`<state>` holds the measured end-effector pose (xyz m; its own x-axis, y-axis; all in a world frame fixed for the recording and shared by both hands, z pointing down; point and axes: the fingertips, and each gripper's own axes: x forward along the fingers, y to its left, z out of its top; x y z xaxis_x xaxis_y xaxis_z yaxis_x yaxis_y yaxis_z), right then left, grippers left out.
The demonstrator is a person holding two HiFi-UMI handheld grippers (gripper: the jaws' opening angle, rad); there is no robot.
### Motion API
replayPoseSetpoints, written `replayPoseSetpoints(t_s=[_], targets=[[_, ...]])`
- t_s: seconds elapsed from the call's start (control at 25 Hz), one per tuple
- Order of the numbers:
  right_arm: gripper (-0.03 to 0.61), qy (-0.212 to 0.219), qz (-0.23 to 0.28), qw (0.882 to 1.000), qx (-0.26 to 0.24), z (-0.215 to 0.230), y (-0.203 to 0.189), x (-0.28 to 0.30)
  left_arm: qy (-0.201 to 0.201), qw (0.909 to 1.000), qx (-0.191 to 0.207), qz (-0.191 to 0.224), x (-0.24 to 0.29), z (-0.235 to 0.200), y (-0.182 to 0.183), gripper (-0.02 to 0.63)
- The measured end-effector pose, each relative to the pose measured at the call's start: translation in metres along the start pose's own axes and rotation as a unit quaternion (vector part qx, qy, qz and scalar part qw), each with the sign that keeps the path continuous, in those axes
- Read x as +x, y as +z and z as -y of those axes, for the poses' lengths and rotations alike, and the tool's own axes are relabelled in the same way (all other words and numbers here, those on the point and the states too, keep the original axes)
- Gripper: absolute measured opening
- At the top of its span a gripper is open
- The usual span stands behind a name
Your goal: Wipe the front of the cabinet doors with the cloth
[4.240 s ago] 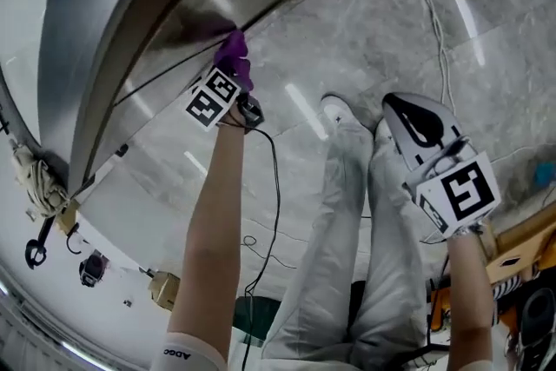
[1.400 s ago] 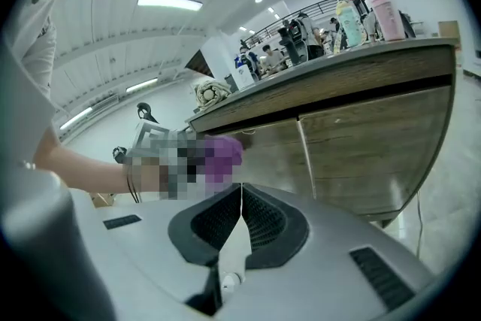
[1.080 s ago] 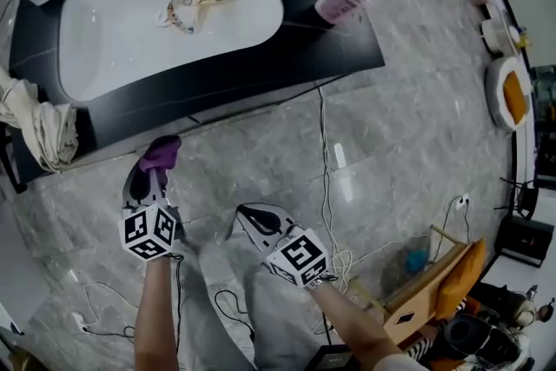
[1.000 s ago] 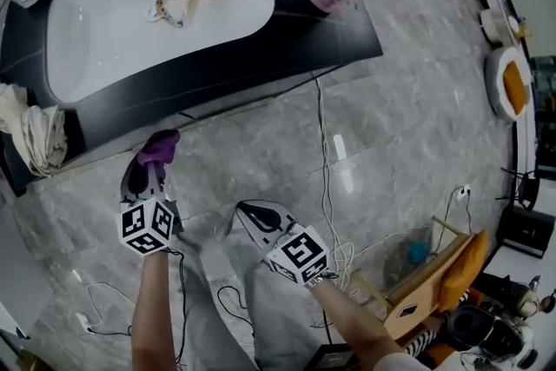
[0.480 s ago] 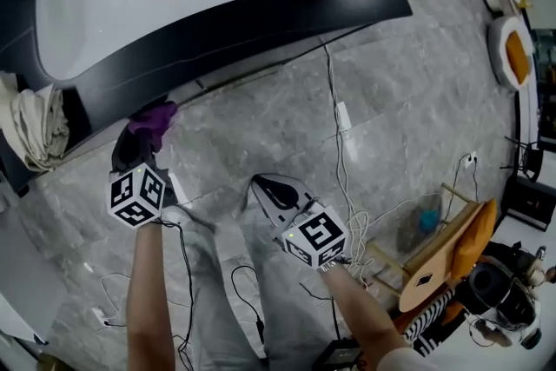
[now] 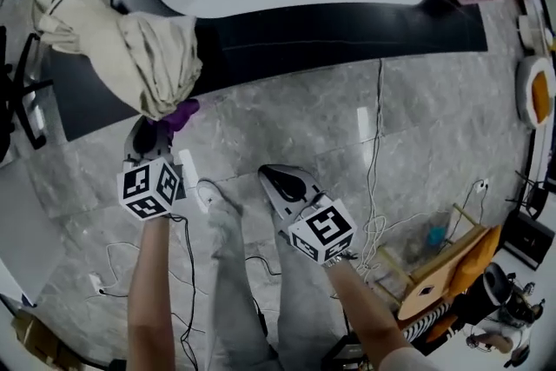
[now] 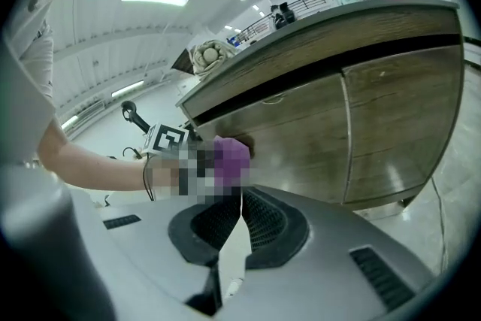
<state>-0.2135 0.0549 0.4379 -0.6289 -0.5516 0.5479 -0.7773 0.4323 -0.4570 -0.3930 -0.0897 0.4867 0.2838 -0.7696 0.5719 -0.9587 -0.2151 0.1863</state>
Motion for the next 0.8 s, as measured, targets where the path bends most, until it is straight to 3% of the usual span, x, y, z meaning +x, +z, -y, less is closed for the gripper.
replayPoseSetpoints(t_s=[0.24, 0.44, 0.6, 0.8], targets=[[0.028, 0.047, -0.004, 0.998, -0.032, -0.041, 0.020, 0.040, 0.059, 0.9974, -0.038, 0.012, -0.024, -0.064, -0.005, 0.057], [0.028, 0.064, -0.010, 0.997, -0.049, -0.039, 0.023, 0.039, 0.114, 0.9911, -0.063, 0.027, -0.044, -0.088, -0.011, 0.057], [0.028, 0.065, -0.013, 0.997, -0.044, -0.020, 0.013, 0.020, 0.103, 0.9937, -0.042, 0.011, -0.046, -0.055, -0.026, 0.057], [0.028, 0.054, -0.020, 0.998, -0.032, 0.019, -0.004, -0.023, 0.041, 0.9988, -0.018, -0.023, -0.009, 0.049, -0.049, 0.057]])
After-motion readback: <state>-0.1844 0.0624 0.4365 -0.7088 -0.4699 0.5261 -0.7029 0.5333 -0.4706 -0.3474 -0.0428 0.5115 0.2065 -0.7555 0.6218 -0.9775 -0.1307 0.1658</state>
